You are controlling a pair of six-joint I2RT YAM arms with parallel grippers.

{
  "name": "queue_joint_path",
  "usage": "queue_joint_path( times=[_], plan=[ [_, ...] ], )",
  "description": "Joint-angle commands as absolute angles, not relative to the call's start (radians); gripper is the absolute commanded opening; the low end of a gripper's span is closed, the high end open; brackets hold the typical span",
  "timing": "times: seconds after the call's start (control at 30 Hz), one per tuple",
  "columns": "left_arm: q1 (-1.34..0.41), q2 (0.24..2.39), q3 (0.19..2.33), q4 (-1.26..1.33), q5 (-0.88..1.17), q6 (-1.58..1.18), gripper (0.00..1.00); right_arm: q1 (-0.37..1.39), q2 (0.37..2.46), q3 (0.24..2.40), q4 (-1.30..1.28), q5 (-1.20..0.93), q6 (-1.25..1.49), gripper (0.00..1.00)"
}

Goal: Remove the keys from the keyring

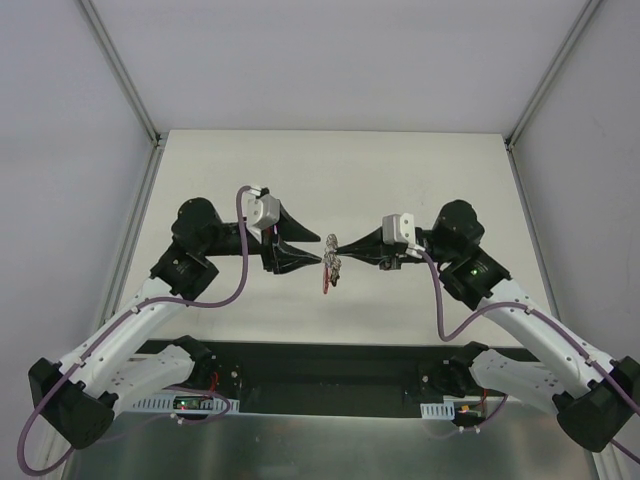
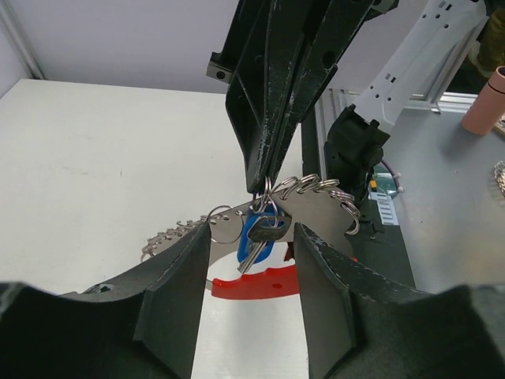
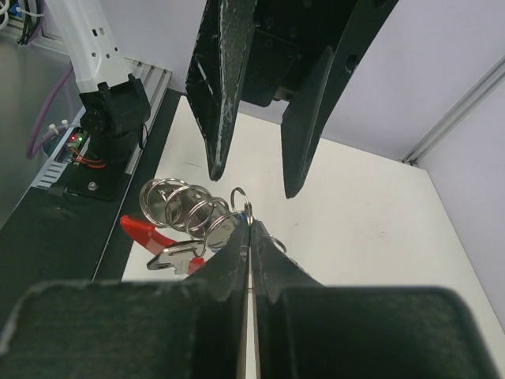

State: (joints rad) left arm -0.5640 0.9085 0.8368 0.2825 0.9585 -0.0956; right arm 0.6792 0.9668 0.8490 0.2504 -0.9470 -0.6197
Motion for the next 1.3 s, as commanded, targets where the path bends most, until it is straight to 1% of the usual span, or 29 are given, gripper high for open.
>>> queue_joint_path(
  times=[0.0, 0.23, 0.33, 0.43, 0.5, 0.57, 0.6, 0.63, 0.73, 0.8, 0.83, 0.87, 0.9, 0.93, 1.0, 1.03, 1.13, 1.27],
  plan=[
    [-0.601, 0.928, 0.867, 0.333, 0.948, -0.041, 0.45, 0.689, 0.933, 0.905, 0.331, -0.966, -0.624, 0.01],
    [-0.644, 0.945, 0.874, 0.313, 0.902, -0.009, 0.45, 0.696, 0.928, 0.904, 0.321, -0.959, -0.632, 0.01],
    [-0.652, 0.951, 0.880, 0.310, 0.885, -0.009, 0.42, 0.703, 0.925, 0.904, 0.311, -0.957, -0.640, 0.01],
    [-0.658, 0.951, 0.887, 0.310, 0.868, 0.015, 0.37, 0.706, 0.920, 0.900, 0.305, -0.959, -0.644, 0.01],
    [-0.663, 0.954, 0.891, 0.310, 0.867, 0.017, 0.31, 0.710, 0.923, 0.902, 0.299, -0.960, -0.646, 0.01],
    [-0.669, 0.956, 0.893, 0.310, 0.864, 0.018, 0.22, 0.715, 0.922, 0.907, 0.287, -0.963, -0.649, 0.01],
    [-0.670, 0.956, 0.894, 0.310, 0.862, 0.021, 0.07, 0.716, 0.920, 0.907, 0.282, -0.962, -0.652, 0.01],
    [-0.672, 0.956, 0.894, 0.310, 0.851, 0.025, 0.01, 0.719, 0.920, 0.905, 0.273, -0.957, -0.655, 0.01],
    [-0.690, 0.942, 0.887, 0.313, 0.795, 0.040, 0.00, 0.726, 0.925, 0.910, 0.249, -0.930, -0.661, 0.01],
    [-0.713, 0.933, 0.870, 0.316, 0.756, 0.058, 0.00, 0.736, 0.923, 0.916, 0.233, -0.910, -0.661, 0.06],
    [-0.724, 0.922, 0.862, 0.318, 0.741, 0.099, 0.00, 0.741, 0.923, 0.931, 0.207, -0.878, -0.661, 0.15],
    [-0.733, 0.916, 0.850, 0.318, 0.709, 0.122, 0.00, 0.749, 0.925, 0.946, 0.187, -0.858, -0.655, 0.21],
    [-0.741, 0.911, 0.845, 0.318, 0.698, 0.144, 0.00, 0.750, 0.933, 0.962, 0.166, -0.841, -0.628, 0.27],
    [-0.744, 0.902, 0.842, 0.313, 0.695, 0.184, 0.00, 0.752, 0.936, 0.997, 0.109, -0.830, -0.623, 0.31],
    [-0.742, 0.893, 0.836, 0.302, 0.667, 0.209, 0.00, 0.755, 0.937, 1.028, 0.036, -0.819, -0.644, 0.33],
    [-0.744, 0.887, 0.839, 0.295, 0.657, 0.233, 0.00, 0.758, 0.936, 1.040, -0.042, -0.801, -0.653, 0.34],
    [-0.744, 0.882, 0.853, 0.242, 0.629, 0.281, 0.00, 0.758, 0.916, 1.060, -0.135, -0.758, -0.663, 0.39],
    [-0.744, 0.881, 0.865, 0.201, 0.601, 0.324, 0.00, 0.775, 0.905, 1.112, -0.245, -0.700, -0.670, 0.41]
  ],
)
